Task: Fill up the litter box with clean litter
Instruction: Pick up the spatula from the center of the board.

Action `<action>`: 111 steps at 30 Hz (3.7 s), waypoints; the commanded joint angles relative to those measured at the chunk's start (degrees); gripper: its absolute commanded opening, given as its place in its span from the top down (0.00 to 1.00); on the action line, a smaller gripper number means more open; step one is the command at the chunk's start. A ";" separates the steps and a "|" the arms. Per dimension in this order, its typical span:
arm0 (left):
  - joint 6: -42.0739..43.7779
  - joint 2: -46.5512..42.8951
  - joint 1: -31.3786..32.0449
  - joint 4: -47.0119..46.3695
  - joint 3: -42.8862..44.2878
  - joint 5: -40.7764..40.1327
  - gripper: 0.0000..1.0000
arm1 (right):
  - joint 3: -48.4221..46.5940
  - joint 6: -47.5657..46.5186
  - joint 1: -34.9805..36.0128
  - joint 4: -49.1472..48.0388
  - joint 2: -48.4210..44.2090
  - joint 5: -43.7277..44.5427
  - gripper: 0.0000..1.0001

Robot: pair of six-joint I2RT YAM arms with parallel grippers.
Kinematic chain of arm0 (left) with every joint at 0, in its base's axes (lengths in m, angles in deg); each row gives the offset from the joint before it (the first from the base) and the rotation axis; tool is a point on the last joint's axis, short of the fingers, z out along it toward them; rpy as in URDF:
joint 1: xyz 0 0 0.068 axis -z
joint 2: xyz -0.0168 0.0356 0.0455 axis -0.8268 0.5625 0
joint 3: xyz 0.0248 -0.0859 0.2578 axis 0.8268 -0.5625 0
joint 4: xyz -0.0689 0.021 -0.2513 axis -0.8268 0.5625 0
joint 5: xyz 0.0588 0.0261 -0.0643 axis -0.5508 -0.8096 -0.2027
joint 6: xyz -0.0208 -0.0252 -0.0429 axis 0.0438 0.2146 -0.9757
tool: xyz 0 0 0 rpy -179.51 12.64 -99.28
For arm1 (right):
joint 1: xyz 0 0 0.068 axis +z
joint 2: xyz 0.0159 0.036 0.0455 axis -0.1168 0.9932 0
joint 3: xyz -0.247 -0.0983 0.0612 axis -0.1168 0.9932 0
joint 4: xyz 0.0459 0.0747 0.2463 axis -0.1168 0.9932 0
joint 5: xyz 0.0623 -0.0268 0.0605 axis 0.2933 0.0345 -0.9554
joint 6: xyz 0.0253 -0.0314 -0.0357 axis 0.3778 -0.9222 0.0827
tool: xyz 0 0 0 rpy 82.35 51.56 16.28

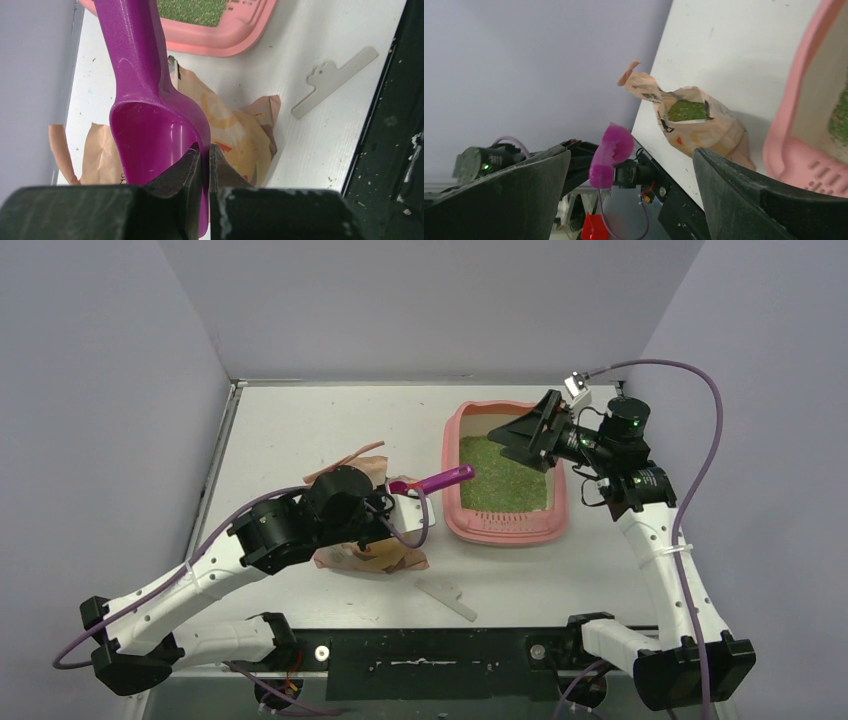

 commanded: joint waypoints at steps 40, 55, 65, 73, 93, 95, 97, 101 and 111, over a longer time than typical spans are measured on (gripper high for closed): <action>8.08 -0.75 0.19 -4.91 -0.97 -3.52 1.00 | -5.53 -2.04 21.05 -4.53 12.02 -8.45 0.62; 9.14 -0.62 0.15 -5.34 -1.01 -2.82 1.00 | -6.05 -3.60 22.11 -2.32 12.70 -9.32 0.63; 10.86 -0.23 0.15 -4.70 -0.91 -1.18 1.00 | -6.96 -6.01 22.33 0.49 13.24 -8.44 0.50; 11.33 0.21 0.19 -4.25 -0.73 -1.23 1.00 | -7.23 -6.24 22.20 0.50 13.32 -8.33 0.54; 12.03 0.57 0.15 -4.34 -0.57 -2.13 1.00 | -7.34 -5.99 22.17 0.18 12.78 -10.38 0.75; 12.18 0.52 0.15 -4.44 -0.62 -2.05 1.00 | -7.35 -6.07 22.19 0.24 12.84 -10.18 0.81; 12.21 0.54 0.15 -4.62 -0.80 -2.05 1.00 | -7.44 -6.29 22.20 0.33 12.89 -9.70 0.87; 11.89 0.32 0.15 -5.18 -1.16 -1.85 1.00 | -8.30 -7.38 22.19 1.78 12.89 -8.17 0.94; 5.78 -1.43 0.13 -7.44 -1.47 2.43 0.69 | -9.90 -8.70 21.88 4.09 12.43 -2.02 1.00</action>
